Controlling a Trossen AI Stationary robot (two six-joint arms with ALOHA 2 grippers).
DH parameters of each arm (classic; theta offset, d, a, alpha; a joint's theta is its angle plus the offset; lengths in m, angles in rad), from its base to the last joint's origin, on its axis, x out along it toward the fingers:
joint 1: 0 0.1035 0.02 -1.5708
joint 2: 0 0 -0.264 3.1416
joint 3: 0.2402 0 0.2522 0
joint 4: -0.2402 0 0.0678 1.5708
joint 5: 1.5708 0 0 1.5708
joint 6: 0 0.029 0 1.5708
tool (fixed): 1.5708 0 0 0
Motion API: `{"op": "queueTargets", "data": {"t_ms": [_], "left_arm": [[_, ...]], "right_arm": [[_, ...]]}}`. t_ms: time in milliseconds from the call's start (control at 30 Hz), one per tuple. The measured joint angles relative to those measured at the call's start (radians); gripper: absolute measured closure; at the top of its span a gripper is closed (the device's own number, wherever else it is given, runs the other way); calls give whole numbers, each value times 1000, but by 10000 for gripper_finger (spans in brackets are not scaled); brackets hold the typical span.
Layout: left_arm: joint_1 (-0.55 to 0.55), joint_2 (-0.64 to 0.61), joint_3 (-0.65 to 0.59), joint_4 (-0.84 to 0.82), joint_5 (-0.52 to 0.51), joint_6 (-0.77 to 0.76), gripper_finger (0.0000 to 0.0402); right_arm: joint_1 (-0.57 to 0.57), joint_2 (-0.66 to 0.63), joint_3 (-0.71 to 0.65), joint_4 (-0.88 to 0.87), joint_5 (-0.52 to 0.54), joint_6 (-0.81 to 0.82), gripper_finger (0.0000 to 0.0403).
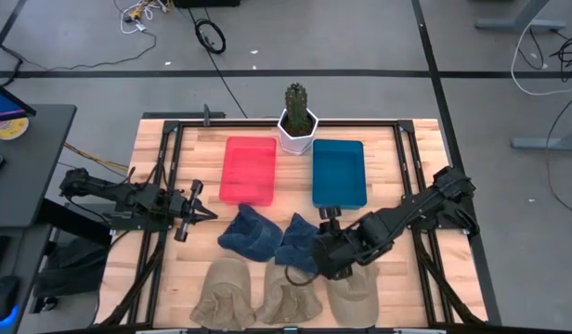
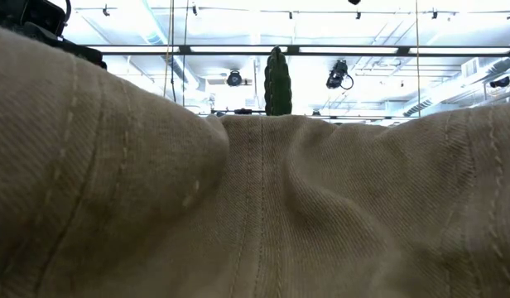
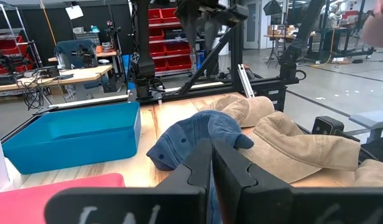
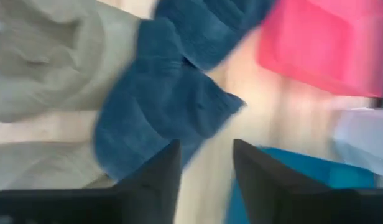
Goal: Pick & Place hat
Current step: Put the right blue cap into the blue bin
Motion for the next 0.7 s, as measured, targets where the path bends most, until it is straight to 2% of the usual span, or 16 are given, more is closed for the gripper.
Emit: {"op": "queueTargets", "data": {"t_ms": [100,267,467,700], "left_arm": [[0,0,0,0,0,0,381],[0,0,0,0,0,0,381],[0,0,0,0,0,0,381],[0,0,0,0,0,0,381]], "right_arm": [[-31,0,0,72,-91,-37,186],[-46,1,-85,196,-137,-139,140],[-90,3,-298,368,-209,-180,131],[-130,2,-465,536,-322,-185,131]]}}
